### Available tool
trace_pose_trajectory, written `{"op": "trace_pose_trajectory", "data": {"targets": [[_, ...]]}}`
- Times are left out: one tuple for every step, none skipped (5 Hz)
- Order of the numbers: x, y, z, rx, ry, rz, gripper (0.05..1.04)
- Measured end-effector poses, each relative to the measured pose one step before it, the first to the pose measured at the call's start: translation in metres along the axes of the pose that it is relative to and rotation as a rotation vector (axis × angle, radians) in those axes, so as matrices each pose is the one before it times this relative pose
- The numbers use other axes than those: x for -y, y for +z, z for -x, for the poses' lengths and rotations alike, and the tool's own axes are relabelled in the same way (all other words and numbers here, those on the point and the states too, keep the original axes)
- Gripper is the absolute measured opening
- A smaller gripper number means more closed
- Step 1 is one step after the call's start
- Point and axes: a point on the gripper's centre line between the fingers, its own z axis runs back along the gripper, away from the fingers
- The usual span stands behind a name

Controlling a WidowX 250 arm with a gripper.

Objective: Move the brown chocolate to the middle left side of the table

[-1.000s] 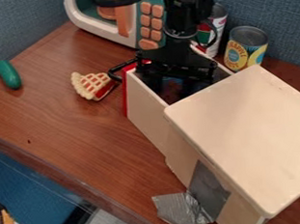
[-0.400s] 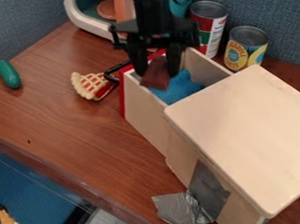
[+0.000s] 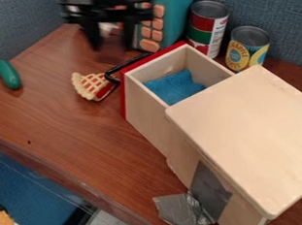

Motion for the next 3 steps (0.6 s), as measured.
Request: {"op": "trace_pose_trajectory", "data": {"targets": [[-0.03980,-0.01515,-0.01839,0.0131,0.1325,-0.1678,0.589],[-0.02919,-0.02338,-0.03709,-0.0282,0.1343,-0.0726,0.589],[-0.02277,-0.02212,-0.03949,-0.0230,0.1191,-0.0046,0.589]]}}
